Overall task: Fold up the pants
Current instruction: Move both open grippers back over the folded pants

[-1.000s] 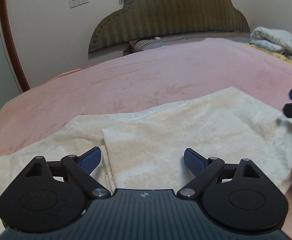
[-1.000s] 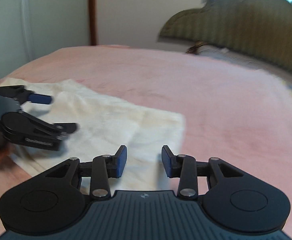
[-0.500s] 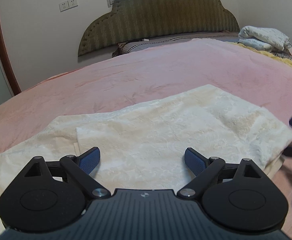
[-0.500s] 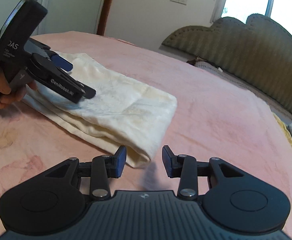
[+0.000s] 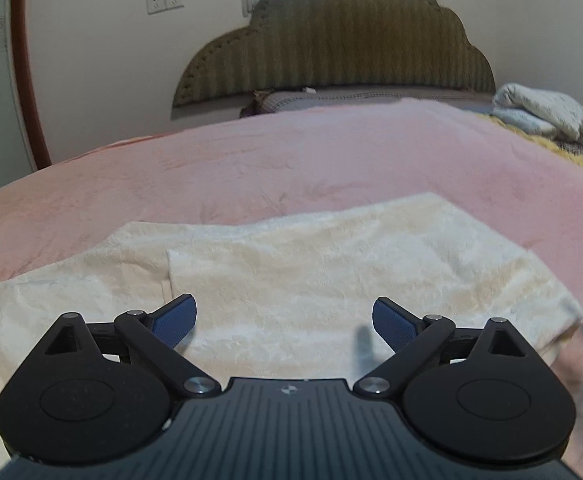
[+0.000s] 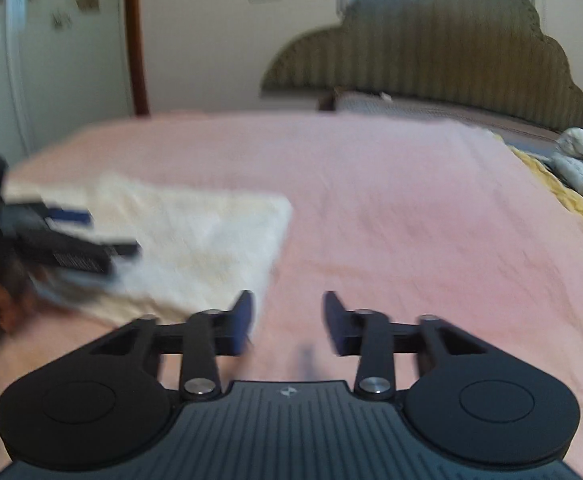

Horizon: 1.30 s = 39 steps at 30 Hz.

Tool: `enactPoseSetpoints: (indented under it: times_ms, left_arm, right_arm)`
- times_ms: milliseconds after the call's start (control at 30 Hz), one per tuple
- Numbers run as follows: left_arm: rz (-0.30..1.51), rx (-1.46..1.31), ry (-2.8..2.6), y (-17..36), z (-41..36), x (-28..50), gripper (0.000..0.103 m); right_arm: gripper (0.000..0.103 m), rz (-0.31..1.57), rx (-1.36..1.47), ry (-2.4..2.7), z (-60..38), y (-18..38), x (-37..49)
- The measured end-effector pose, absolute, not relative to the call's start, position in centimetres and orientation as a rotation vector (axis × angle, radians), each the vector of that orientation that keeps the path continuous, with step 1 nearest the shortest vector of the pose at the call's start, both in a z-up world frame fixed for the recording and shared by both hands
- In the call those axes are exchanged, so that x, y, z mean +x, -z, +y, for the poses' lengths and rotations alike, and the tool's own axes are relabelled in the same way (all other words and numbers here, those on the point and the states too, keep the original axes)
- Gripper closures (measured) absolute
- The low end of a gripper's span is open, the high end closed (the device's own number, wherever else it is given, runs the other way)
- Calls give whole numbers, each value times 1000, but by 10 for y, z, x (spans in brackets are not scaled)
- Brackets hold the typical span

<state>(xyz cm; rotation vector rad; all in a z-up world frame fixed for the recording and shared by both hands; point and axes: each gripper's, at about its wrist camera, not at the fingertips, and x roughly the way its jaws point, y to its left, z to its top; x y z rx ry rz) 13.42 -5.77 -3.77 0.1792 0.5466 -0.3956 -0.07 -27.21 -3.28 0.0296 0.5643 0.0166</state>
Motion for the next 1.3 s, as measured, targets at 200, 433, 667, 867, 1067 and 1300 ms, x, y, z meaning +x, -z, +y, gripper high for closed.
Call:
enactPoseSetpoints:
  times_ms: [200,433,667,867,1067,1300]
  left_arm:
    - [619,267,423,50,-63,138,5]
    - [583,183,432,30,-57,159,5]
    - [663,119,419,38,-49,177,6]
    - [666,74,430,40,-28,149,2]
    - [661,124,429,53,-25,138,2]
    - [640,63,382,44,2,130,2]
  right_arm:
    - [71,645,-168,-68,-219,67,59]
    - [70,634,-35,-52,-241,64,45]
    - [71,715,-81,-95,-228,84,66]
    - [70,657,-98,-80,-209,62,43]
    - [70,692,-76,-108,-198,78,46]
    - [69,652,-48,-72,-192,58,38]
